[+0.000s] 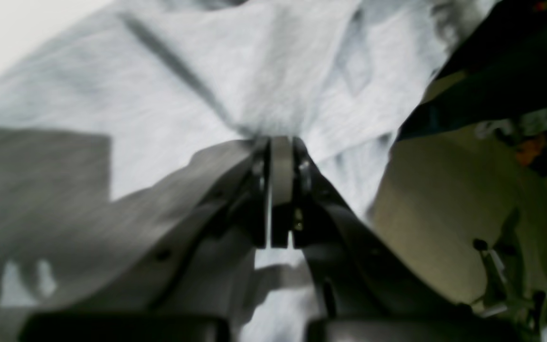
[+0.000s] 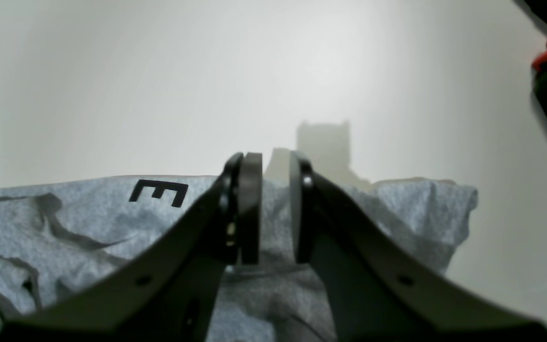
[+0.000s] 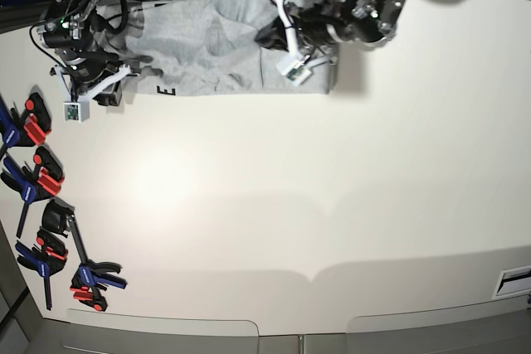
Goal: Fold the T-shirt properly
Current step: 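Fold the grasped end with the left gripper toward the right gripper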
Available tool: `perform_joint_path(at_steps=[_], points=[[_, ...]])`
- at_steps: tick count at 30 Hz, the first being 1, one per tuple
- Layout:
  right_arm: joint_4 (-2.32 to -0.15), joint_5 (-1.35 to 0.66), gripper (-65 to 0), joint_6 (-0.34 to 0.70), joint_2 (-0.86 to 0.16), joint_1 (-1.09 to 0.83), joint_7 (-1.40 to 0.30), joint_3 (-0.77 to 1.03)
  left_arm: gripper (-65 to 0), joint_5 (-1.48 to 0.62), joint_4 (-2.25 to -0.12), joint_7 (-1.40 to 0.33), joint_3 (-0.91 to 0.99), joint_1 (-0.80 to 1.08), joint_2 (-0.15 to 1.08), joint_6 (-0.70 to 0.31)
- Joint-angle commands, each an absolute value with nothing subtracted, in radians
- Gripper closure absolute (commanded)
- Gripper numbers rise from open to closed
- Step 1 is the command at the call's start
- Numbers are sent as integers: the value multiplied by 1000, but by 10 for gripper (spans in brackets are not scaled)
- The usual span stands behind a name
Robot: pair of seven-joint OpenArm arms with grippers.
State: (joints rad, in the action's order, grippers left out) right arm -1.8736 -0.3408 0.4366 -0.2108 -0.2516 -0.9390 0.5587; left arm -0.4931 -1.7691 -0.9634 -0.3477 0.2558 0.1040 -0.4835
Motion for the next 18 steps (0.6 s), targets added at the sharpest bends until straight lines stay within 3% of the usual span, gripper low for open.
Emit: perform_joint_path(at_steps=[1, 18], points=[[-1889, -352, -91, 432, -224, -244, -916, 564, 0, -496, -1761, -947, -348, 242, 88, -498], [-1889, -377, -91, 432, -224, -244, -916, 564, 0, -489, -1710, -1029, -348, 205, 92, -509]])
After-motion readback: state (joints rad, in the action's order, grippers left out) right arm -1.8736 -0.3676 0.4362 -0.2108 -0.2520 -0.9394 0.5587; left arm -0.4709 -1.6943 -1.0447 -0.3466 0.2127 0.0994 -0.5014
